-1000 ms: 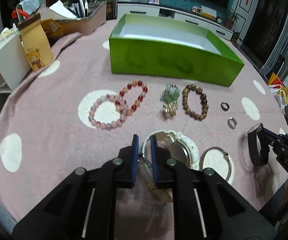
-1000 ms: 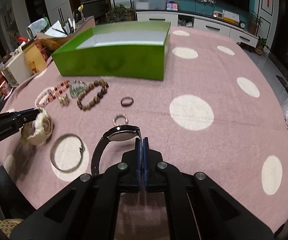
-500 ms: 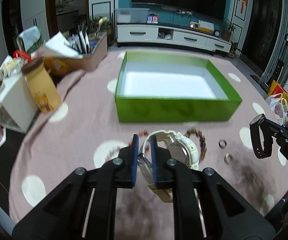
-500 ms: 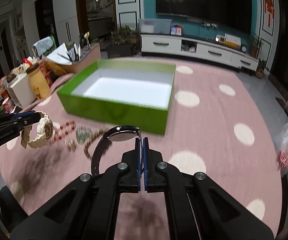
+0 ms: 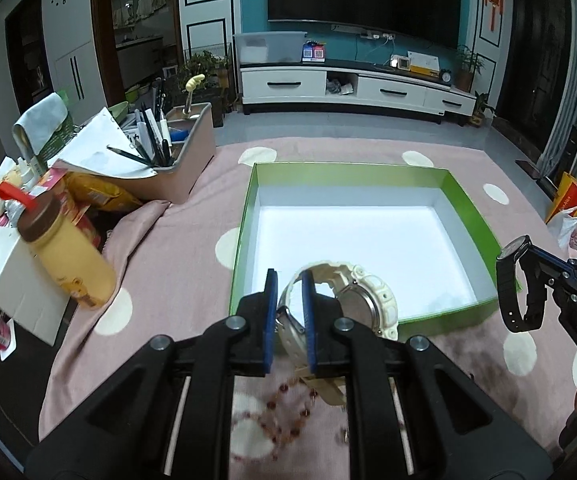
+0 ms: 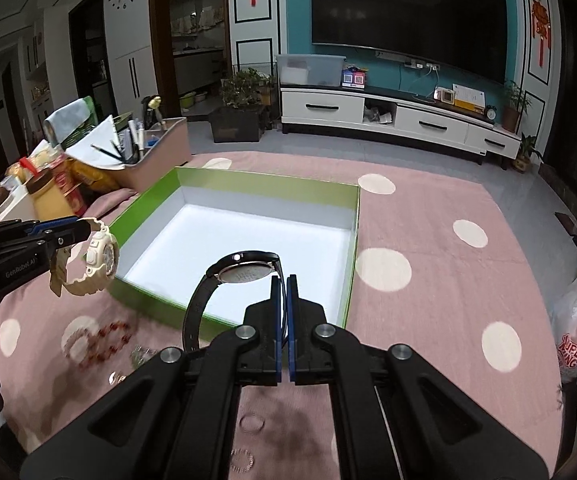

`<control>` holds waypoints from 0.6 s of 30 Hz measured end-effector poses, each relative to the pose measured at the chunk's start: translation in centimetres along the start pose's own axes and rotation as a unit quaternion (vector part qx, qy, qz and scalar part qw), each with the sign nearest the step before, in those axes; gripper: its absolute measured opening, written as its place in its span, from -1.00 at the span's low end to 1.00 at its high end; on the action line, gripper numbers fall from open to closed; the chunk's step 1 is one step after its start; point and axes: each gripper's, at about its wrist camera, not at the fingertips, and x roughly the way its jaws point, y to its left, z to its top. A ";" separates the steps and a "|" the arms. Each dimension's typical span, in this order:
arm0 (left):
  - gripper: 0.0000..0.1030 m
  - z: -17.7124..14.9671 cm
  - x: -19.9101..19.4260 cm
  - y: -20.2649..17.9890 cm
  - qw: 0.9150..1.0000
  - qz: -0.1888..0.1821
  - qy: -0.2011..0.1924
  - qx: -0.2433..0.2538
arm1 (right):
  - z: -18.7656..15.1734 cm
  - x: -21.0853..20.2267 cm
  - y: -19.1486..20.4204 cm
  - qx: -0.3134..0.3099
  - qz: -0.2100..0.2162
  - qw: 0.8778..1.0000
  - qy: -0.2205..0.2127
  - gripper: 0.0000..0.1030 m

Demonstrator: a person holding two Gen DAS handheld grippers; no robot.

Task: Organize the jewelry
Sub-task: 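Carry the watch and band into the green box and open both grippers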

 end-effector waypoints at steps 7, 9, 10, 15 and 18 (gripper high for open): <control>-0.76 1.3 4.3 0.2 0.999 0.005 0.031 -0.016 | 1.6 4.7 -0.7 0.015 -0.001 0.999 0.035 -0.97; -0.75 1.5 5.3 0.1 0.999 0.007 0.037 -0.016 | 1.8 6.1 -0.8 0.020 0.007 0.999 0.050 -0.97; -0.80 1.6 5.6 0.0 0.999 0.007 0.038 -0.016 | 1.9 6.7 -0.8 0.021 0.008 0.998 0.056 -0.97; -0.82 2.3 6.8 -0.2 0.999 0.014 0.041 -0.014 | 1.9 9.1 -0.4 0.023 0.016 0.996 0.080 -0.96; -0.60 2.4 6.7 0.0 0.999 0.008 0.040 -0.017 | 1.8 9.4 -0.6 0.033 0.015 0.996 0.085 -0.84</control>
